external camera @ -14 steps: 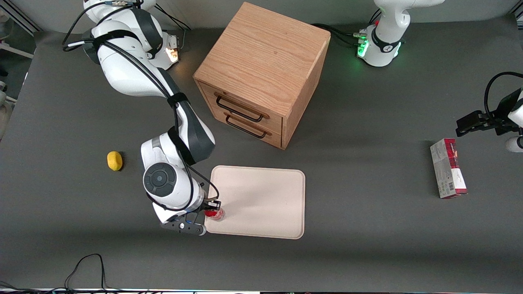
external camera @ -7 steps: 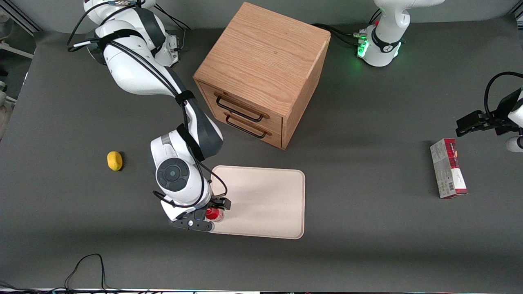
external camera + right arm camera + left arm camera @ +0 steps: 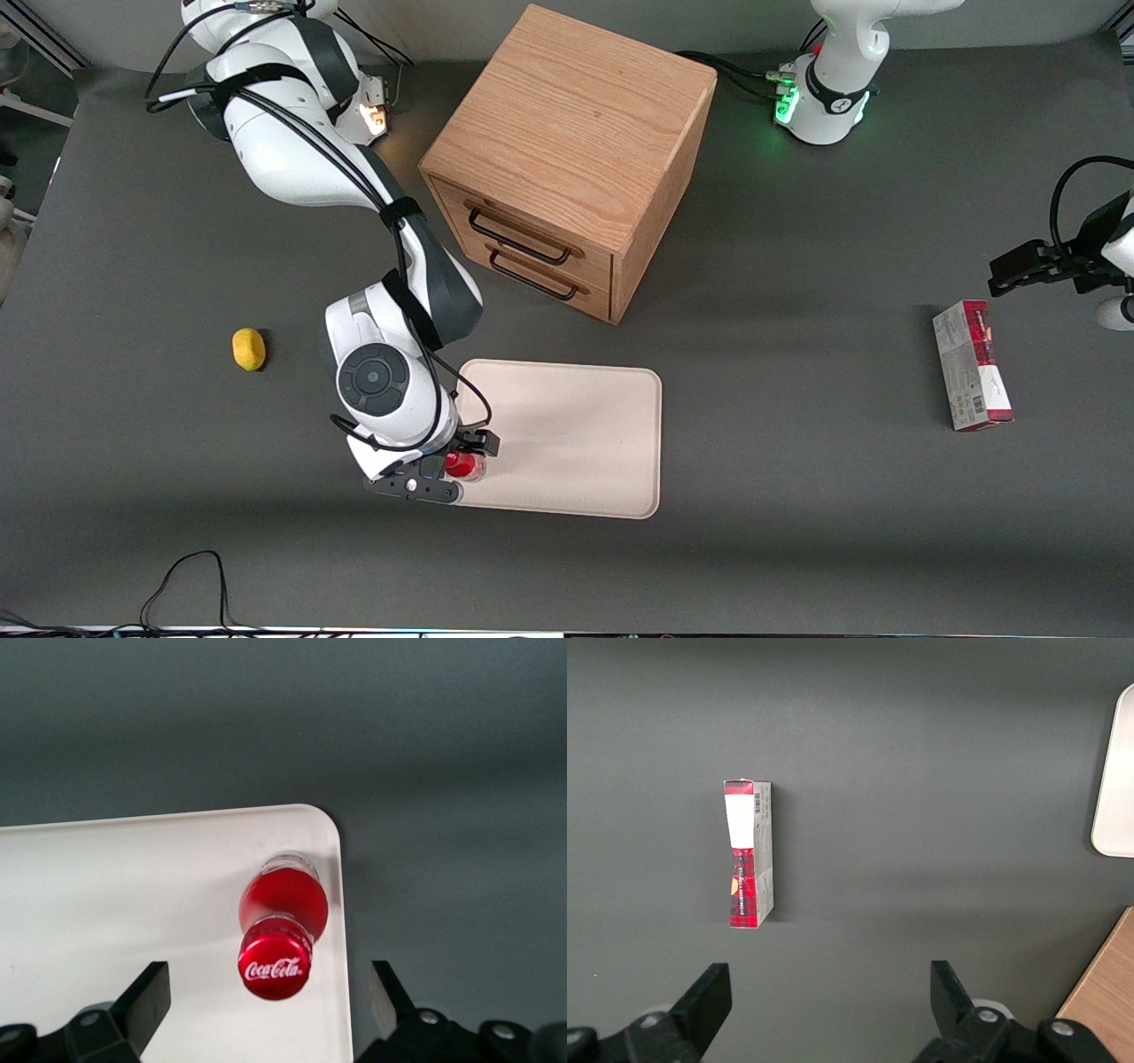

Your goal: Place coke bottle on tray

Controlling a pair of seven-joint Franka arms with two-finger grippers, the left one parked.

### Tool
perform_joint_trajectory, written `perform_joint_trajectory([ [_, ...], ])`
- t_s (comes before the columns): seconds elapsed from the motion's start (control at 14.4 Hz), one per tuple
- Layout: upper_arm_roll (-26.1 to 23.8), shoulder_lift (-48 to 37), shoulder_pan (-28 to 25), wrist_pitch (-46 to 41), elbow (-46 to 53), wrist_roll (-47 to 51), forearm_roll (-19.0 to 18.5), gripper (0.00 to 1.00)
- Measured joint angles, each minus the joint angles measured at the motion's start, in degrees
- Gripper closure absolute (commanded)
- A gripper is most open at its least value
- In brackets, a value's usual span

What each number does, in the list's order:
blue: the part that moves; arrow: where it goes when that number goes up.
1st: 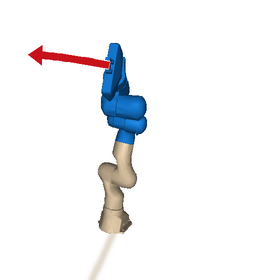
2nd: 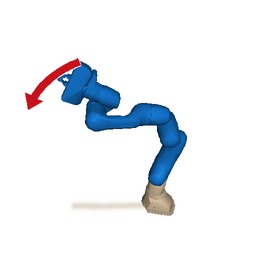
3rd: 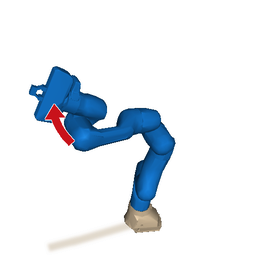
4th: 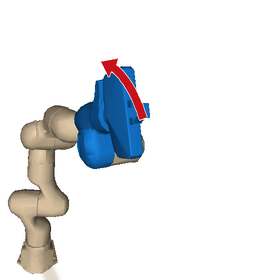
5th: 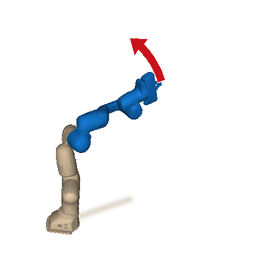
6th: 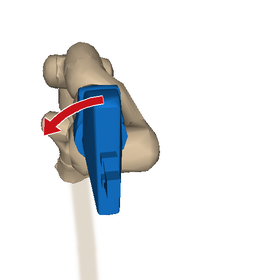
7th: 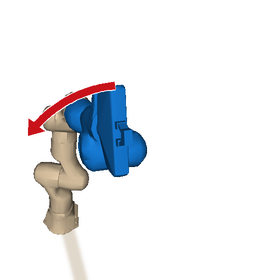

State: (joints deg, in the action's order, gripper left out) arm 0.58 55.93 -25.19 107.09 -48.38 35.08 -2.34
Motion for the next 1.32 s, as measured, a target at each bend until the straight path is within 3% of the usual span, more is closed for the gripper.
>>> perform_joint_trajectory([
  [0.35,0.0,0.0,0.0,-0.9,0.5,0.0,0.0,0.0],
  [0.69,0.2,-3.4,0.7,-9.6,0.5,-2.6,0.1,0.0],
  [0.97,0.4,-16.1,4.4,-12.0,-10.6,-10.8,3.0,0.0],
  [1.32,1.4,-36.5,8.7,-13.0,-31.7,-21.4,3.7,0.0],
])
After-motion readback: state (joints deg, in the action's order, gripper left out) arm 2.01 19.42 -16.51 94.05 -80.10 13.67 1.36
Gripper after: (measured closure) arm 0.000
